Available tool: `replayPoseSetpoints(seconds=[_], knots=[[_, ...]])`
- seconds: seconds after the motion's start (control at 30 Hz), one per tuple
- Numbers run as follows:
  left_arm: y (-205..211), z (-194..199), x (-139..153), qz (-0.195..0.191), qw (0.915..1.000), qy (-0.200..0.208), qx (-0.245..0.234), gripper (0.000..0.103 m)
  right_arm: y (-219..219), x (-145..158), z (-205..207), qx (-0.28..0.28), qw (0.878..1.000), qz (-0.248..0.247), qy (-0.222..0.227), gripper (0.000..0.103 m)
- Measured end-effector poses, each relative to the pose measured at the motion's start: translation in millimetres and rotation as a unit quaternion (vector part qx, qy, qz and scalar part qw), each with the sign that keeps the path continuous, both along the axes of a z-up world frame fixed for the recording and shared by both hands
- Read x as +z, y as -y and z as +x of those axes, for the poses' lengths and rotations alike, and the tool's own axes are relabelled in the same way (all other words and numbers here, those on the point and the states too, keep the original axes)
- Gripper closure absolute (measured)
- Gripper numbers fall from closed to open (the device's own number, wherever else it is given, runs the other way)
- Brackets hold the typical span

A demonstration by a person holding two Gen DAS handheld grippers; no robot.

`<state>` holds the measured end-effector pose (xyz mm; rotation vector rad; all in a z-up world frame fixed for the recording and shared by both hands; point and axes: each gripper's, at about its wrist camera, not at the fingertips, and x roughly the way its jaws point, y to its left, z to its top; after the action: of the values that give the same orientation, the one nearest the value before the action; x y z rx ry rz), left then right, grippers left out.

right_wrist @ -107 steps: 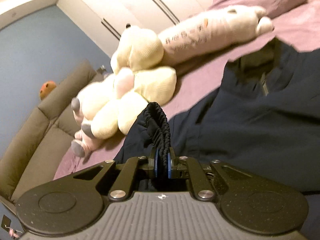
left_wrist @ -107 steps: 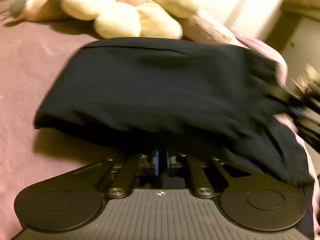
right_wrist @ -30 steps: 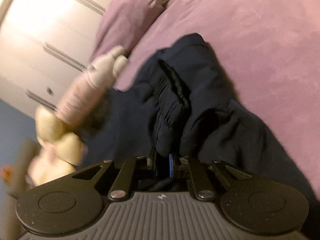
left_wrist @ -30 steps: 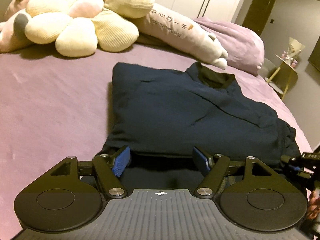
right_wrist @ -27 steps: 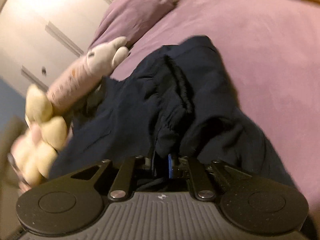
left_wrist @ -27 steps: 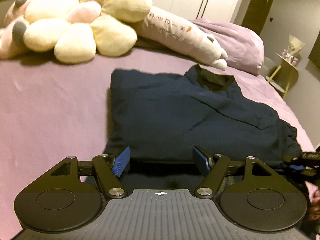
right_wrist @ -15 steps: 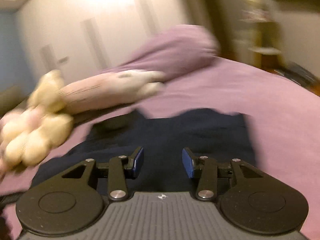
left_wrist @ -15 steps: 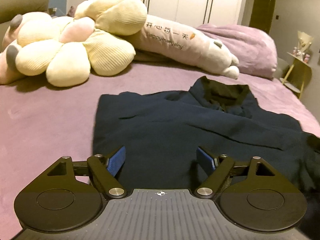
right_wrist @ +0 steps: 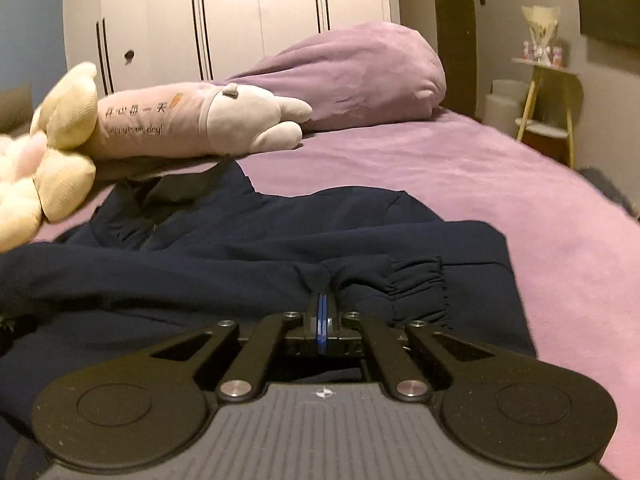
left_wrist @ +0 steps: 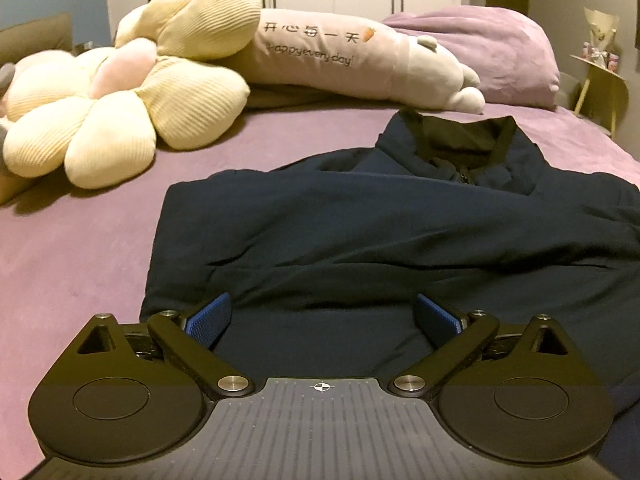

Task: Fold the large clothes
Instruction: 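Open both tools and smooth the folded sleeves flat on the jacket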

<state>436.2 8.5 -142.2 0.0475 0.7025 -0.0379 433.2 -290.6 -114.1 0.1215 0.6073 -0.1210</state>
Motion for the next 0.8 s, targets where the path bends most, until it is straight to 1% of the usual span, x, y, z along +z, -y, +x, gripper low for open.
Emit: replayPoseSetpoints(seconds=[0.07,0.13,0.17,0.2,0.27,0.37,0.43,0.53,0.57,0.63,0.7,0.73,0.8], knots=[[-2,-3,2,-0.003,1.0,-0.005,0.001,0.001,-11,6,-5,0.001,1.0,-0.021,0.0,0.103],[-3,-4,2,-0.001,1.0,-0.005,-0.002,0.001,-15,11,-17,0.013,1.0,-0.003,0.001,0.098],[-3,-5,1,-0.001,1.0,-0.006,-0.003,0.001,-13,13,-25,0.022,1.0,0.004,0.0,0.098],[-3,-5,2,-0.001,1.0,-0.007,-0.002,0.001,-14,12,-29,0.03,1.0,-0.001,-0.003,0.097],[-1,-5,2,0.001,0.9999,-0.011,-0.001,0.001,-13,6,-40,0.042,0.999,-0.027,-0.018,0.098],[1,-6,2,0.006,0.9998,-0.017,0.0,0.001,-14,0,-41,0.052,0.998,-0.039,-0.027,0.098],[-1,-6,2,0.003,0.9997,-0.023,0.002,0.001,-18,-2,-34,0.054,0.997,-0.046,-0.038,0.098],[-2,-10,4,0.001,0.9995,-0.031,0.003,0.001,-20,-4,-30,0.057,0.996,-0.05,-0.043,0.098],[-3,-12,6,0.003,0.9995,-0.033,0.003,0.001,-19,-2,-30,0.057,0.996,-0.043,-0.044,0.098],[-3,-19,11,0.012,0.9994,-0.033,0.006,0.001,-11,3,-38,0.052,0.998,-0.004,-0.047,0.097],[-2,-28,18,0.021,0.9996,-0.019,0.009,0.001,-3,12,-47,0.04,0.998,0.03,-0.047,0.097],[-1,-31,19,0.02,0.9996,-0.019,0.003,0.001,0,16,-54,0.034,0.998,0.04,-0.043,0.097],[0,-33,14,0.023,0.9993,-0.03,-0.001,0.001,-1,19,-64,0.025,0.998,0.033,-0.041,0.097]])
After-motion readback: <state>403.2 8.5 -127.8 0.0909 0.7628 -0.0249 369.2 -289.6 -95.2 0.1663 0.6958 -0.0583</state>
